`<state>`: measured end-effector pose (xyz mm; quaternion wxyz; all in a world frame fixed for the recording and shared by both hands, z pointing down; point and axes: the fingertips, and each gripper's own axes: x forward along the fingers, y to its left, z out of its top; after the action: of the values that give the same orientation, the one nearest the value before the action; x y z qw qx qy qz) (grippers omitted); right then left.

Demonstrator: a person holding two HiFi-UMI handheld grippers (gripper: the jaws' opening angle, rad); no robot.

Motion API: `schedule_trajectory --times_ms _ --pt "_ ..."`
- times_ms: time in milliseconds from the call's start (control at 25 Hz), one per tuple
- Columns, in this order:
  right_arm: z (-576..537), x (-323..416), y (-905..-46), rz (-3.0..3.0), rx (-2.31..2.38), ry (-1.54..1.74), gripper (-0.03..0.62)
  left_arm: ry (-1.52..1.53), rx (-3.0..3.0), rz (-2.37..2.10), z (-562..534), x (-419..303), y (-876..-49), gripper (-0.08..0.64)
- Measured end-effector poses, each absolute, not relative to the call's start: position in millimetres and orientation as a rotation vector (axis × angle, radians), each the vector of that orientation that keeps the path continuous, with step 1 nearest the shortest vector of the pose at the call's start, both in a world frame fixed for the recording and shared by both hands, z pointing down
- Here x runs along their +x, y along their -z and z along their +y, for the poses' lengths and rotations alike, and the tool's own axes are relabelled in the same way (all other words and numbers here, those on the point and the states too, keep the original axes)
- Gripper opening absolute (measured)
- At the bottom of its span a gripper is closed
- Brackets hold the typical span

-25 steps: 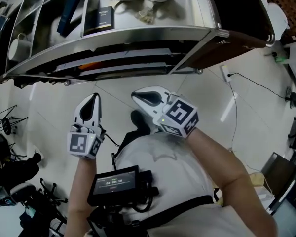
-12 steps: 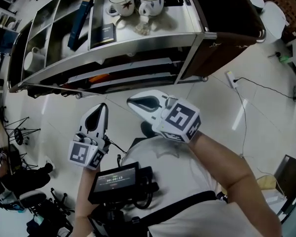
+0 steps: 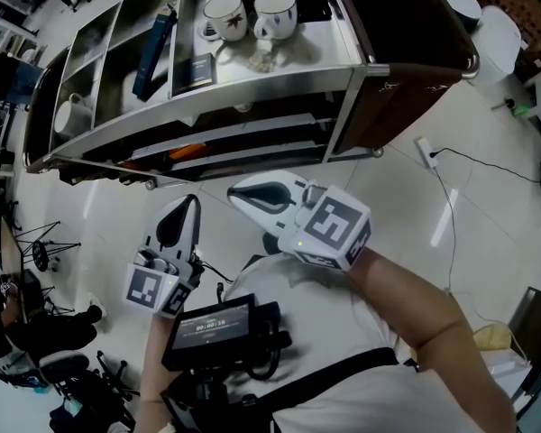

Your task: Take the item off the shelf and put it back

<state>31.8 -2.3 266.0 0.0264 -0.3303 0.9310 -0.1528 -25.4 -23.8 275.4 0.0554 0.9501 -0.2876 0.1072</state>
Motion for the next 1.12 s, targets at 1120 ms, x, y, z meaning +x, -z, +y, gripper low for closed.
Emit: schedule_trajectory --times_ms 1120 --pt "6.6 26.0 -260.6 2.891 -1.005 0.466 0.003 -0.34 2.871 -0.832 -16.7 -18.0 -280.8 0.0"
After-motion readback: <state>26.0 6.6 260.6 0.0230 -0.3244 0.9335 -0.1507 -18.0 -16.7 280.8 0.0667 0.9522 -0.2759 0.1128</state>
